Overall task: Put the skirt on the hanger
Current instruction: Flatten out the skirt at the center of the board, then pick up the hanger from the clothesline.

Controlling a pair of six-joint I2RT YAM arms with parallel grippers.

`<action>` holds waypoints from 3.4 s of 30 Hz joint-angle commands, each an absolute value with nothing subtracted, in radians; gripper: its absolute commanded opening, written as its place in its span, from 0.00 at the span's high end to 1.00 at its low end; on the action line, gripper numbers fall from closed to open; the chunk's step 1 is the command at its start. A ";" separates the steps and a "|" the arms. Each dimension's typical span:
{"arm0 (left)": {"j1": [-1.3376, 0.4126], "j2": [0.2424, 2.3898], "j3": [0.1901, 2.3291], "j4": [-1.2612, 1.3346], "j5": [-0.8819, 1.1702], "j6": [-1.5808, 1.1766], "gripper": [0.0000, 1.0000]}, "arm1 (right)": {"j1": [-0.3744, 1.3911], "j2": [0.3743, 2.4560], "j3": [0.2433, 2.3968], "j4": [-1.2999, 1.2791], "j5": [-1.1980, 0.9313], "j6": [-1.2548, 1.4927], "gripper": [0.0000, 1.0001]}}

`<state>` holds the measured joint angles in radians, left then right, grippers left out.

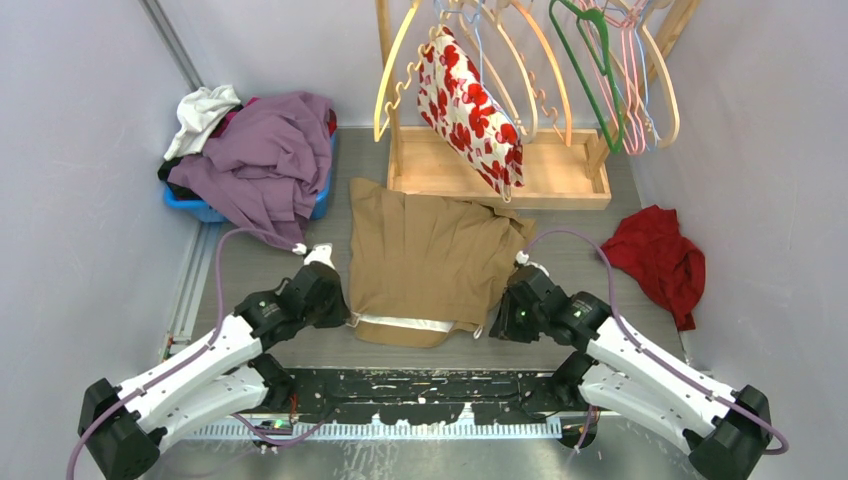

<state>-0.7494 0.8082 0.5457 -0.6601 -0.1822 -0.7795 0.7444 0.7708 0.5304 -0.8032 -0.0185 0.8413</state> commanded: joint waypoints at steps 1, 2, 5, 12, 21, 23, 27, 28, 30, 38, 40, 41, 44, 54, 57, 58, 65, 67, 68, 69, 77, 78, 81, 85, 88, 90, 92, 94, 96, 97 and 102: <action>-0.743 0.804 0.608 -0.681 -0.157 -0.773 0.85 | 0.750 0.721 0.641 -0.807 -0.018 0.841 0.71; -0.744 0.802 0.613 -0.686 -0.155 -0.773 0.85 | 0.751 0.710 0.660 -0.806 -0.022 0.842 0.71; -0.743 0.790 0.626 -0.704 -0.149 -0.774 0.84 | 0.751 0.697 0.744 -0.833 -0.017 0.829 0.70; -0.743 0.754 0.685 -0.761 -0.124 -0.767 0.77 | 0.750 0.736 1.064 -0.953 0.042 0.741 0.67; -0.744 0.767 0.819 -0.855 -0.071 -0.661 0.24 | 0.748 1.023 1.708 -1.142 0.327 0.508 0.68; -0.745 0.750 0.830 -0.867 -0.065 -0.655 0.10 | 0.737 1.116 1.865 -1.154 0.438 0.454 0.64; -0.743 0.746 0.850 -0.863 -0.055 -0.666 0.02 | 0.572 1.294 2.163 -1.173 0.402 0.382 0.55; -0.744 0.746 0.849 -0.854 -0.049 -0.672 0.01 | 0.513 1.335 2.223 -1.177 0.354 0.378 0.55; -0.744 0.751 0.846 -0.832 -0.019 -0.682 0.01 | 0.420 1.412 2.329 -1.183 0.326 0.369 0.55; -0.745 0.780 0.879 -0.796 0.012 -0.672 0.00 | -0.038 1.546 2.356 -1.041 -0.068 0.439 0.69; -0.744 0.787 0.885 -0.796 0.015 -0.666 0.00 | -0.102 1.553 2.323 -0.998 -0.135 0.439 0.66; -0.744 0.791 0.884 -0.797 0.019 -0.665 0.00 | -0.120 1.561 2.317 -0.985 -0.159 0.428 0.63; -0.745 0.799 0.878 -0.791 0.025 -0.663 0.00 | -0.149 1.571 2.304 -0.957 -0.208 0.391 0.59; -0.744 0.834 0.855 -0.751 0.034 -0.672 0.00 | -0.155 1.598 2.245 -0.889 -0.291 0.384 0.53; -0.744 0.840 0.853 -0.747 0.027 -0.672 0.01 | -0.155 1.601 2.213 -0.835 -0.348 0.405 0.52; -0.745 0.845 0.854 -0.747 0.025 -0.671 0.01 | -0.155 1.604 2.205 -0.818 -0.370 0.412 0.52; -0.744 0.877 0.862 -0.732 0.029 -0.669 0.01 | -0.131 1.594 2.114 -0.711 -0.445 0.437 0.54; -0.744 0.889 0.867 -0.733 0.033 -0.665 0.02 | -0.118 1.507 2.029 -0.625 -0.369 0.419 0.55; -0.744 0.892 0.869 -0.734 0.033 -0.663 0.02 | -0.118 1.459 1.968 -0.569 -0.345 0.423 0.55; -0.743 0.895 0.870 -0.733 0.032 -0.662 0.02 | -0.118 1.431 1.947 -0.555 -0.310 0.418 0.55; -0.744 0.913 0.857 -0.713 0.046 -0.662 0.03 | -0.118 1.347 1.957 -0.573 -0.211 0.362 0.56; -0.744 0.911 0.856 -0.711 0.047 -0.663 0.03 | -0.118 1.334 1.949 -0.572 -0.181 0.356 0.56; -0.744 0.911 0.853 -0.710 0.048 -0.664 0.02 | -0.118 1.332 1.950 -0.598 -0.117 0.325 0.56; -0.745 0.913 0.859 -0.719 0.049 -0.660 0.01 | -0.118 1.380 1.975 -0.654 -0.097 0.305 0.56; -0.744 0.912 0.870 -0.723 0.049 -0.657 0.01 | -0.118 1.404 1.968 -0.663 -0.087 0.298 0.56; -0.745 0.909 0.877 -0.730 0.048 -0.654 0.01 | -0.118 1.420 1.963 -0.664 -0.073 0.289 0.56; -0.744 0.906 0.881 -0.735 0.045 -0.653 0.01 | -0.118 1.436 1.963 -0.665 -0.065 0.282 0.56; -0.744 0.903 0.882 -0.736 0.044 -0.652 0.01 | -0.118 1.454 1.967 -0.667 -0.063 0.278 0.56; -0.744 0.903 0.877 -0.736 0.044 -0.653 0.01 | -0.119 1.466 1.963 -0.660 -0.063 0.278 0.56; -0.744 0.903 0.875 -0.734 0.044 -0.653 0.01 | -0.118 1.472 1.964 -0.659 -0.067 0.278 0.56; -0.744 0.907 0.860 -0.717 0.057 -0.662 0.01 | -0.118 1.483 1.949 -0.663 -0.074 0.278 0.57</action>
